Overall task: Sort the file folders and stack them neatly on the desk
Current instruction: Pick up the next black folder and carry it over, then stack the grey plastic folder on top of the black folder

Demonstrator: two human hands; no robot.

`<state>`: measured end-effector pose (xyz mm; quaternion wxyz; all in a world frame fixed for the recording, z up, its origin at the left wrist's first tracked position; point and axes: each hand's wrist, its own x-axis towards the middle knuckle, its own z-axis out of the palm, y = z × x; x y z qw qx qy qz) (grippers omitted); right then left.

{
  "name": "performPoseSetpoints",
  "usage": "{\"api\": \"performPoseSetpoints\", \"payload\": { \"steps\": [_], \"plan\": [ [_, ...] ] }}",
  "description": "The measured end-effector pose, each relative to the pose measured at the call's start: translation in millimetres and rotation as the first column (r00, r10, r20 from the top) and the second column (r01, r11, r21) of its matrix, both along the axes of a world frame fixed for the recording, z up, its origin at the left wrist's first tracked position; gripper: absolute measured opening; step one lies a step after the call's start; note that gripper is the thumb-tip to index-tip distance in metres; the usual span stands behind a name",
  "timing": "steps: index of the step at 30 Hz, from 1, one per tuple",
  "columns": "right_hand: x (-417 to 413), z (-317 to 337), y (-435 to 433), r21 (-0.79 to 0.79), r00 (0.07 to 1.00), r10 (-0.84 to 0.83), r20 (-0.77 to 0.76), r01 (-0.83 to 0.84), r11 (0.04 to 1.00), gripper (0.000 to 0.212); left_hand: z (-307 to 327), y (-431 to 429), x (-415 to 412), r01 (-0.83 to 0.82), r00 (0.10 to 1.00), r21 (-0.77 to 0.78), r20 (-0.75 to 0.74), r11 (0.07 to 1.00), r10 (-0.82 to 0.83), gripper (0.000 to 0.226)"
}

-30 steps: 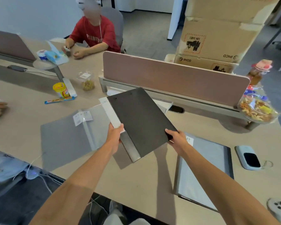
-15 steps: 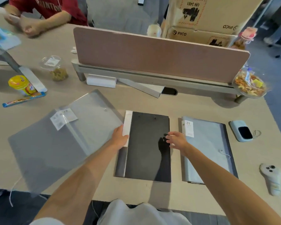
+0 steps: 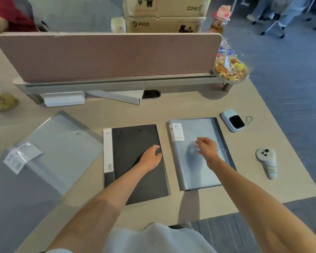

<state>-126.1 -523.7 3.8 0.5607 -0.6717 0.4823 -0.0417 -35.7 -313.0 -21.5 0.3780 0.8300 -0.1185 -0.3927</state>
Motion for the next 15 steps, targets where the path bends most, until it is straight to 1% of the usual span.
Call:
{"api": "performPoseSetpoints", "payload": {
  "steps": [3, 5, 7, 9, 11, 12, 15],
  "plan": [
    [-23.5, -8.7, -38.4, -0.067, 0.997, -0.025, -0.07, 0.02, 0.998, 0.034, 1.1, -37.2, -22.1, -0.005, 0.993, 0.022, -0.122, 1.0, 0.007, 0.057],
    [-37.4, -17.2, -65.2, -0.151, 0.989, -0.029, -0.145, 0.007, 0.988, 0.043, 0.8, -60.7, -32.6, -0.04, 0.986, 0.03, -0.159, 0.999, 0.044, 0.056],
    [-49.5, -31.9, -92.4, -0.217, 0.967, 0.035, -0.253, -0.092, 0.972, 0.047, -2.3, -80.0, -39.5, -0.126, 0.976, 0.008, -0.179, 0.992, 0.126, 0.051],
    [-56.7, -45.1, -112.4, -0.217, 0.942, 0.11, -0.318, -0.185, 0.958, 0.048, -2.5, -94.0, -43.7, -0.214, 0.959, -0.004, -0.19, 0.977, 0.209, 0.052],
    [-61.0, -54.7, -125.1, -0.212, 0.931, 0.175, -0.322, -0.251, 0.944, 0.047, -5.6, -102.8, -45.3, -0.302, 0.933, -0.017, -0.212, 0.953, 0.292, 0.063],
    [-62.5, -48.8, -125.0, -0.209, 0.934, 0.196, -0.298, -0.264, 0.942, 0.045, -6.3, -105.8, -46.8, -0.344, 0.916, -0.02, -0.226, 0.939, 0.331, 0.067],
    [-65.2, -38.3, -125.9, -0.194, 0.949, 0.212, -0.235, -0.259, 0.946, 0.04, -7.4, -110.8, -52.0, -0.463, 0.852, -0.009, -0.282, 0.886, 0.442, 0.082]
  ]
}}
